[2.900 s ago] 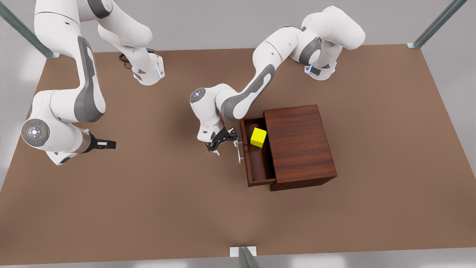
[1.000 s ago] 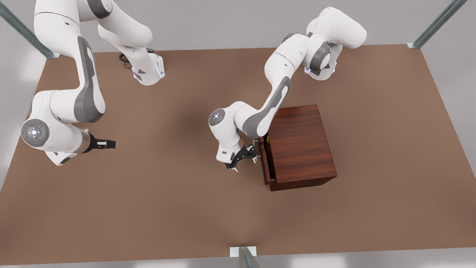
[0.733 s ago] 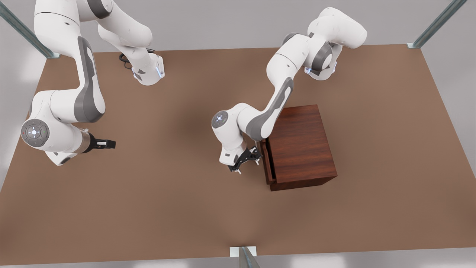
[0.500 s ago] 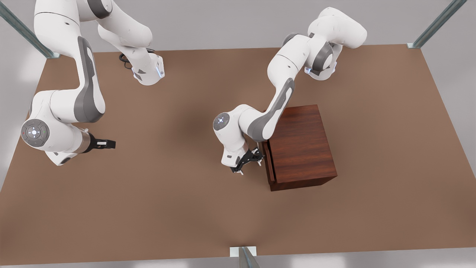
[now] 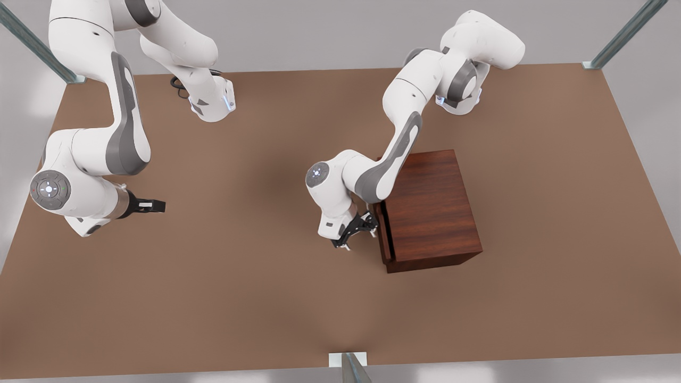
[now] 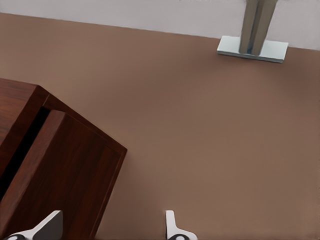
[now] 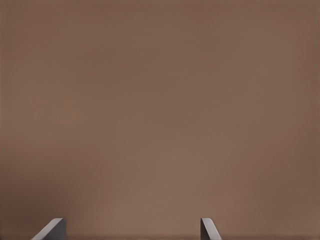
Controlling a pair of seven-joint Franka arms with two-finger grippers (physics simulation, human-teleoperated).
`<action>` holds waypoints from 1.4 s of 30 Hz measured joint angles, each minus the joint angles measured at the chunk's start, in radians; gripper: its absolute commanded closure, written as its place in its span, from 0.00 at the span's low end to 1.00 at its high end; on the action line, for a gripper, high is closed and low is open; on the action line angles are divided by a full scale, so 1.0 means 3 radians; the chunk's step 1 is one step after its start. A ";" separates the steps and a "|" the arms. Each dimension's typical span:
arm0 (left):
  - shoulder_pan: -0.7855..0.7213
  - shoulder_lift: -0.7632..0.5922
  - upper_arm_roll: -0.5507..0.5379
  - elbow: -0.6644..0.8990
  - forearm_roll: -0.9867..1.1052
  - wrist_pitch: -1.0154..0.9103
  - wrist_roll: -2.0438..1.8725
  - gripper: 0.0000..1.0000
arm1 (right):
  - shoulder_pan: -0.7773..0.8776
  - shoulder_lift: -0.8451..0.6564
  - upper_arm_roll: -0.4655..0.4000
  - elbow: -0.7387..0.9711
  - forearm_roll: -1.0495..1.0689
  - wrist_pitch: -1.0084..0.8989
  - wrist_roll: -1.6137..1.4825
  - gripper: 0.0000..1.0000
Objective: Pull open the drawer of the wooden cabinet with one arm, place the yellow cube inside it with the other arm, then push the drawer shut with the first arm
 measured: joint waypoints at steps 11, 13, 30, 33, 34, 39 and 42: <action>-0.0023 -0.0011 0.0024 -0.0042 0.0022 0.0013 -0.0091 0.00 | 0.0003 0.0006 0.0003 -0.0004 -0.0005 -0.0026 -0.0004 0.00; -0.0025 -0.0013 0.0032 -0.0054 0.0029 -0.0006 -0.0090 0.00 | 0.0009 0.0020 0.0005 -0.0005 -0.0005 -0.0037 -0.0003 0.00; -0.0099 -0.0181 0.0133 -0.0053 0.0048 -0.0400 -0.0011 0.00 | 0.0010 0.0026 0.0010 0.0000 -0.0005 -0.0065 0.0001 0.00; -0.0148 -0.0424 0.0155 -0.0050 0.0063 -0.0683 0.0078 0.00 | 0.0010 0.0026 0.0010 0.0000 -0.0005 -0.0064 0.0001 0.00; -0.0152 -0.0427 0.0160 -0.0051 0.0064 -0.0750 0.0102 0.00 | 0.0010 0.0026 0.0010 0.0000 -0.0005 -0.0063 0.0002 0.00; 0.0238 -0.1196 0.0170 -0.0068 -0.0478 -0.1137 0.0347 0.00 | 0.0008 0.0026 0.0010 0.0000 -0.0005 -0.0062 0.0003 0.00; 0.1331 -0.2573 0.0181 -0.1417 -0.0993 -0.1363 0.0928 0.00 | 0.0005 0.0026 0.0009 0.0000 -0.0005 -0.0062 0.0003 0.00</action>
